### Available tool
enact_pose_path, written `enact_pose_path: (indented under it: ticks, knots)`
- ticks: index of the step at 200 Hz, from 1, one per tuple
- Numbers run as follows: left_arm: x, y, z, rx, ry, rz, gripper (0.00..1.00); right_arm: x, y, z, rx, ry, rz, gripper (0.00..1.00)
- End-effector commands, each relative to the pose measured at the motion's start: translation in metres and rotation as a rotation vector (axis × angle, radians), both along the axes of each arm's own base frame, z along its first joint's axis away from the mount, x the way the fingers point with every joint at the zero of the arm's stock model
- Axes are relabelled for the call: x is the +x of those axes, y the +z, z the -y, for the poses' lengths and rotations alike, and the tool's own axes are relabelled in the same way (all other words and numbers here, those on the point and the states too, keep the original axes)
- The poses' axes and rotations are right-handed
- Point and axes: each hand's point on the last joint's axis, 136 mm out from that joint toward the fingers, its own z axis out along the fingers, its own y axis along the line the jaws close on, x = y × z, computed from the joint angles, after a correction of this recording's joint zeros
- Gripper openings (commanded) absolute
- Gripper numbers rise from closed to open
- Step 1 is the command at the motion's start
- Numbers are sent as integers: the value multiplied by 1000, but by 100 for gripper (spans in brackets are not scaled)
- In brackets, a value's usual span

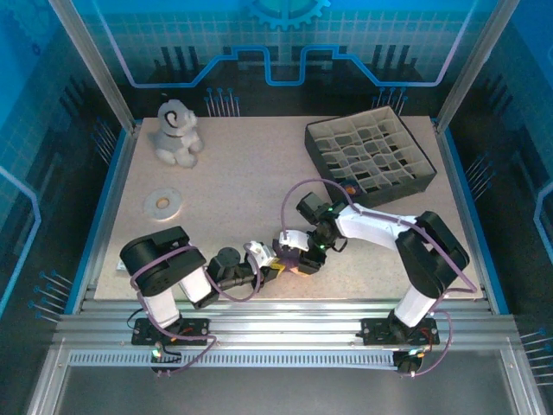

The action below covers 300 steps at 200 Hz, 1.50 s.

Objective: Roll the socks

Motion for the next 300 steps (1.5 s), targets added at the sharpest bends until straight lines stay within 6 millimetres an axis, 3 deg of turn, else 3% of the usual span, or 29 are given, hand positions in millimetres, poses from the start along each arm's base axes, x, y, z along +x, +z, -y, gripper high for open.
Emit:
enact_pose_path:
  ticks: [1, 59, 82, 106, 141, 195, 300]
  knots:
    - [-9, -23, -14, 31, 44, -169, 0, -2, 13, 8, 25, -50, -9, 42]
    - [-1, -30, -16, 29, 76, -372, 0, 32, 68, 18, 129, -193, 302, 50]
    - [0, -30, -16, 71, 69, -448, 0, 27, 67, 27, 92, -156, 454, 54]
    - [0, -26, -17, 99, 45, -503, 0, 19, 65, 23, 43, -68, 581, 56]
    - [2, -25, -19, 113, 43, -603, 0, 16, 58, 1, 3, 21, 673, 57]
    - [6, -32, -20, 79, 53, -729, 0, 19, 41, -29, 5, 75, 649, 58]
    - [8, -30, -24, 8, 23, -851, 0, 33, 0, -28, -135, 165, 656, 61]
